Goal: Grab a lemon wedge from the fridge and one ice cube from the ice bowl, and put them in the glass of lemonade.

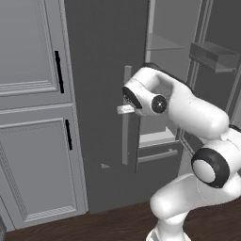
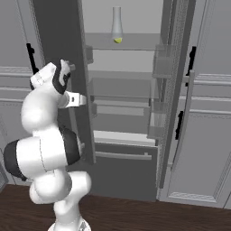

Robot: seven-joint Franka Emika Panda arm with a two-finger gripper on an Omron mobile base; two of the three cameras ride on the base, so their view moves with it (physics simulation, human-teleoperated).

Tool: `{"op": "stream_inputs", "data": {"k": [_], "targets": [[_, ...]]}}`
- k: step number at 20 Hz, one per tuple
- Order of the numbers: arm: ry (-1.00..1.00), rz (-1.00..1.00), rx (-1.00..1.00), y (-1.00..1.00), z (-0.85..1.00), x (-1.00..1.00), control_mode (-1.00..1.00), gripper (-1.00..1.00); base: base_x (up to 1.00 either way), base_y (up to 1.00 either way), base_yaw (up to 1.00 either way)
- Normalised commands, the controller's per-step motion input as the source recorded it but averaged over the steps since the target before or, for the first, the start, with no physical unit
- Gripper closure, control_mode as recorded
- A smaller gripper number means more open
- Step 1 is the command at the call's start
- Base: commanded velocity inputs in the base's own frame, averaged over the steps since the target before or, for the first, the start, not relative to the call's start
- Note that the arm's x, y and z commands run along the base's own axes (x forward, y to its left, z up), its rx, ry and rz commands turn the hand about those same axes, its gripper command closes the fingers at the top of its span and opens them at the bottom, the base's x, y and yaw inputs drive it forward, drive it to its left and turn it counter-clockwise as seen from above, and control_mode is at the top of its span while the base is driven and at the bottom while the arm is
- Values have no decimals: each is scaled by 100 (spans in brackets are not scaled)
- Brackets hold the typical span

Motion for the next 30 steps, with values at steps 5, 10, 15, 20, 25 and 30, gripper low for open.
{"op": "stream_inputs", "data": {"k": [5,10,15,20,25,30], "targets": [[-14,0,-5,-8,97,-89,-100,100,0,0,0],[-7,-1,-2,-18,94,-84,-100,100,0,0,0],[7,-6,-4,-26,100,-39,-100,100,0,0,0],[2,0,-38,-12,74,-11,-100,100,0,0,0],[-6,0,-87,-4,19,0,-100,100,0,0,0],[-13,-3,-100,-44,0,0,-100,100,0,0,0]]}}
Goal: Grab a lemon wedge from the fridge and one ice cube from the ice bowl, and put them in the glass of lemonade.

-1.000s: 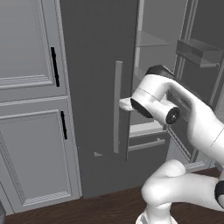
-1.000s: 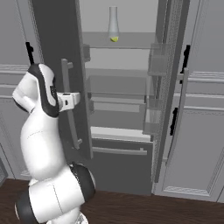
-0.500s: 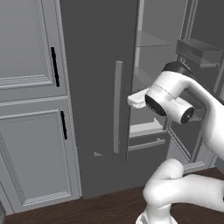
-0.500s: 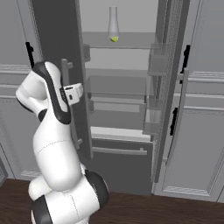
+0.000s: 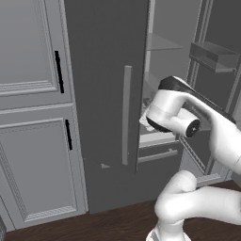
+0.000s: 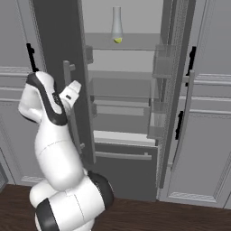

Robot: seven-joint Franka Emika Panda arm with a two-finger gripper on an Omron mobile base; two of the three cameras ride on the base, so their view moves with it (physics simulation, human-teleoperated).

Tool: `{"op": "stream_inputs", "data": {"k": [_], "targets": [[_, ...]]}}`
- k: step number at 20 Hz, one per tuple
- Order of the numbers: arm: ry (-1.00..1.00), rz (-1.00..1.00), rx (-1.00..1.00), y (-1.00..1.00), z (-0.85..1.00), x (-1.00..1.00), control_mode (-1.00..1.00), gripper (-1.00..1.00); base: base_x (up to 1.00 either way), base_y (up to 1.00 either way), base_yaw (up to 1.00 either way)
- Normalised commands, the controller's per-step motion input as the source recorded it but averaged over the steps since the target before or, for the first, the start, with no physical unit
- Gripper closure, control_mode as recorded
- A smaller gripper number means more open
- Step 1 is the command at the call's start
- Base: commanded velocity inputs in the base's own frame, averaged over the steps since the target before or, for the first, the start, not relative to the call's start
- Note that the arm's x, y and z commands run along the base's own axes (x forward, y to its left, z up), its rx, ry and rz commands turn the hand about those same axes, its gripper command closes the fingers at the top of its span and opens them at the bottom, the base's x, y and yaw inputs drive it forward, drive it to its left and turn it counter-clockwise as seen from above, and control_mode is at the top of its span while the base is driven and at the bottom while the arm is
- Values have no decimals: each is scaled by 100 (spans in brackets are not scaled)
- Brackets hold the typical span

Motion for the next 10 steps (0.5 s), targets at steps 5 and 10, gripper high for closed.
{"op": "stream_inputs", "data": {"k": [5,10], "targets": [[-24,-8,-100,-70,0,-3,-100,100,0,0,0],[-14,-11,-98,-89,10,-11,-100,100,0,0,0]]}}
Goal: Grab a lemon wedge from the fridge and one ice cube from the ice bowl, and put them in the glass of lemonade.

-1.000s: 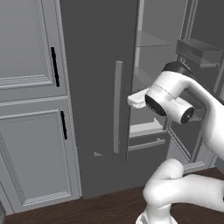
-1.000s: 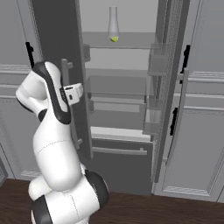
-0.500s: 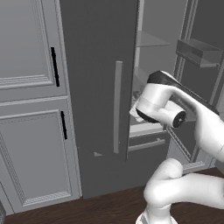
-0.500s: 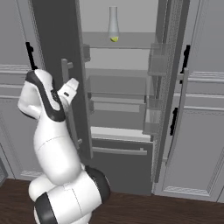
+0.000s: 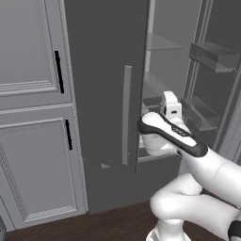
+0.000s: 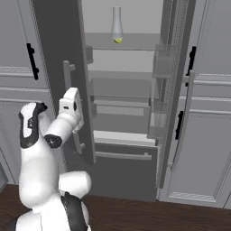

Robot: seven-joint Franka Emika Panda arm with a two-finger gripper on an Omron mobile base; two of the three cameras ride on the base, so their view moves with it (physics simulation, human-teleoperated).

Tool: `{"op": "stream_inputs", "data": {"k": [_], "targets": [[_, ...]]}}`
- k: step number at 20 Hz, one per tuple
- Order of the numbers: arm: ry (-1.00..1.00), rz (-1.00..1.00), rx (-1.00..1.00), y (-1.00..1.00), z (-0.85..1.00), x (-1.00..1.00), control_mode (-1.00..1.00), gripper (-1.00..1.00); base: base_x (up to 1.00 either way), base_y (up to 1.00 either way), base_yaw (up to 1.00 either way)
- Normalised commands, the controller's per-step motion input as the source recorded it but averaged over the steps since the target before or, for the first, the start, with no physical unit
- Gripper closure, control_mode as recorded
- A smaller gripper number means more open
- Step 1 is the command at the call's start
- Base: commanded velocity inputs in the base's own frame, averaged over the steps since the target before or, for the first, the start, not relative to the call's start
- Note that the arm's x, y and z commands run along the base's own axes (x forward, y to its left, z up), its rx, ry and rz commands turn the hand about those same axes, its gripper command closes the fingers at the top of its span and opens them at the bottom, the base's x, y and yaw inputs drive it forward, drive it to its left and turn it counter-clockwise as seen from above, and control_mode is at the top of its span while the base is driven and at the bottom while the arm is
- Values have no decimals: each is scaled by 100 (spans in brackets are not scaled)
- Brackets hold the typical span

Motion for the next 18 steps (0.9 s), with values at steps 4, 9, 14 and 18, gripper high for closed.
{"op": "stream_inputs", "data": {"k": [4,9,14,18], "targets": [[0,-13,-76,-89,42,-18,-100,100,0,0,0],[2,-6,-53,-66,80,-6,-100,100,0,0,0],[16,2,-54,-32,89,-28,-100,100,0,0,0],[47,16,-71,-4,34,-28,-100,100,0,0,0]]}}
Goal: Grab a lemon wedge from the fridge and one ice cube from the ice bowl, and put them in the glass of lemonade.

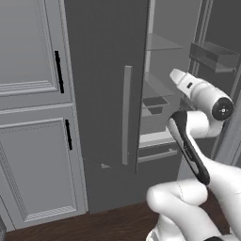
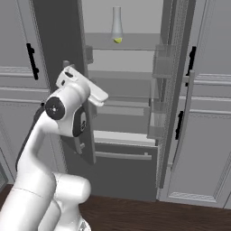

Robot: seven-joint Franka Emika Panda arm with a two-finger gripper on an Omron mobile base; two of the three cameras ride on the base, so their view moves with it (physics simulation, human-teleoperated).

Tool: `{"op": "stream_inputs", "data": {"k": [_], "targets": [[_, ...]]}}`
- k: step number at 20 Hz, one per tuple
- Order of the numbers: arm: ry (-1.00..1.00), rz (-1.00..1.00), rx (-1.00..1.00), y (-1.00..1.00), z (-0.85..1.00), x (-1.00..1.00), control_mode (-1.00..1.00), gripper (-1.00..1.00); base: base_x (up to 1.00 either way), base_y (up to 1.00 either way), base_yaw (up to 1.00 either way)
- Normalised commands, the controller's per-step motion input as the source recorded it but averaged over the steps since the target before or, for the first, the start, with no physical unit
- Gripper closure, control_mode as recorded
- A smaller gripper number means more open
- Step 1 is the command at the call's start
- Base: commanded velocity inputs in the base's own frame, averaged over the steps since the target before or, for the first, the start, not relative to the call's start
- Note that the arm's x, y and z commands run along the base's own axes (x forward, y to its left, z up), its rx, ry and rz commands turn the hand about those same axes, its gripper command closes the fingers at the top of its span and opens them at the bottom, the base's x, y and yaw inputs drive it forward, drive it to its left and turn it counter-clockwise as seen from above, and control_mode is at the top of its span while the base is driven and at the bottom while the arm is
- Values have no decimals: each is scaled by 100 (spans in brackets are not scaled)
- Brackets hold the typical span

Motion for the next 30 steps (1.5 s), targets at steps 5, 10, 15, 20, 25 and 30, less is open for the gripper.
{"op": "stream_inputs", "data": {"k": [5,10,15,20,25,30], "targets": [[49,25,-31,-1,0,0,-100,100,0,0,0],[2,-3,1,0,-8,-1,-100,100,0,0,0],[41,-20,22,34,-72,0,-100,100,0,0,0],[17,-26,43,13,-53,0,-100,100,0,0,0],[9,-4,63,-41,-34,6,-100,100,0,0,0],[12,1,35,4,-71,68,-100,100,0,0,0]]}}
